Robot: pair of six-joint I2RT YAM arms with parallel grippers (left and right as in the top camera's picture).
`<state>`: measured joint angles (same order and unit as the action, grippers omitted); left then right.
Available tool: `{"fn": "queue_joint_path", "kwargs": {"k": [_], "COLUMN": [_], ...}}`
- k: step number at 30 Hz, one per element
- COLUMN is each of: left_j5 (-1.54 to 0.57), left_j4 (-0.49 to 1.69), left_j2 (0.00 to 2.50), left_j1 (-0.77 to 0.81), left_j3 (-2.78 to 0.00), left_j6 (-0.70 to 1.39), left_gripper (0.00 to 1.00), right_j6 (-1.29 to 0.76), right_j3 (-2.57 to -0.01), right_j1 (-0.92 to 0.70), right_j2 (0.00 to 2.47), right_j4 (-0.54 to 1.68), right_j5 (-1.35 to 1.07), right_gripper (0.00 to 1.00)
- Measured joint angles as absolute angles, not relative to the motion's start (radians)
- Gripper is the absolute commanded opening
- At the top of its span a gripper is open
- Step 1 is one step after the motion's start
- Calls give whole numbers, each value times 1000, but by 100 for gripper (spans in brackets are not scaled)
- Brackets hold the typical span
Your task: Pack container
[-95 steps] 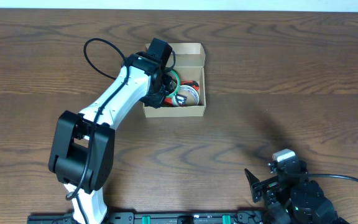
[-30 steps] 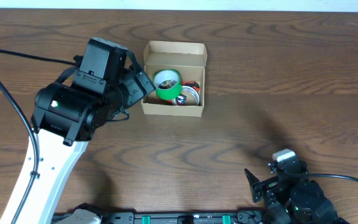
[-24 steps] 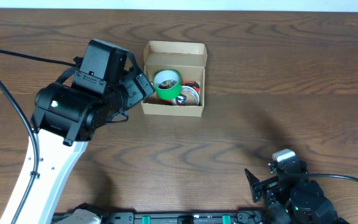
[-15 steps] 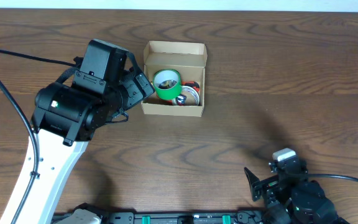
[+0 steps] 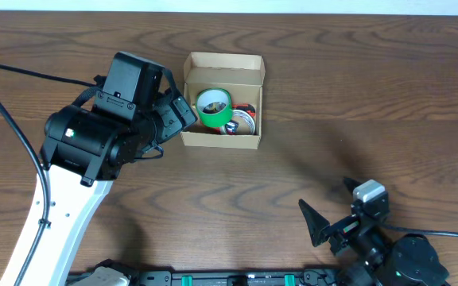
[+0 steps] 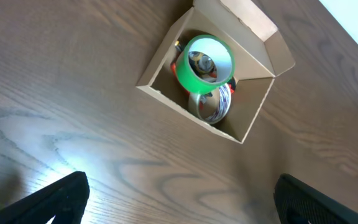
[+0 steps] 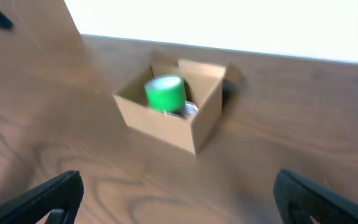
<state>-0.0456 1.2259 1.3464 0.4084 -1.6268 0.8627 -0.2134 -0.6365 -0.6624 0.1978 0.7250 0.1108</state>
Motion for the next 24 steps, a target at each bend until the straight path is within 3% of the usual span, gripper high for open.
{"fn": "queue_joint_path", "kwargs": {"k": [4, 13, 16, 17, 19, 21, 24], "left_j5": [-46, -52, -52, -53, -53, -51, -52], "left_j4": [1222, 1148, 1139, 1133, 1107, 1069, 1000], "left_j2": [1346, 1346, 1348, 1349, 1359, 1377, 1426], "left_j1": [408, 362, 296, 268, 211, 155, 83], "left_j3": [-1627, -1627, -1627, -1627, -1627, -1627, -1628], "left_j6": [863, 843, 834, 828, 812, 809, 807], "left_gripper": [96, 98, 75, 68, 54, 42, 17], "right_j6": [-213, -212, -192, -175, -155, -139, -154], "right_j3": [-702, -1058, -1148, -1172, -1188, -1193, -1198], "right_j1": [-662, -582, -572, -571, -569, -558, -513], "right_j2": [323, 853, 987, 1034, 1084, 1133, 1204], "right_j4": [723, 788, 764, 727, 674, 603, 525], "right_j5": [104, 99, 102, 102, 104, 101, 98], "right_gripper": [99, 99, 98, 92, 89, 67, 35]}}
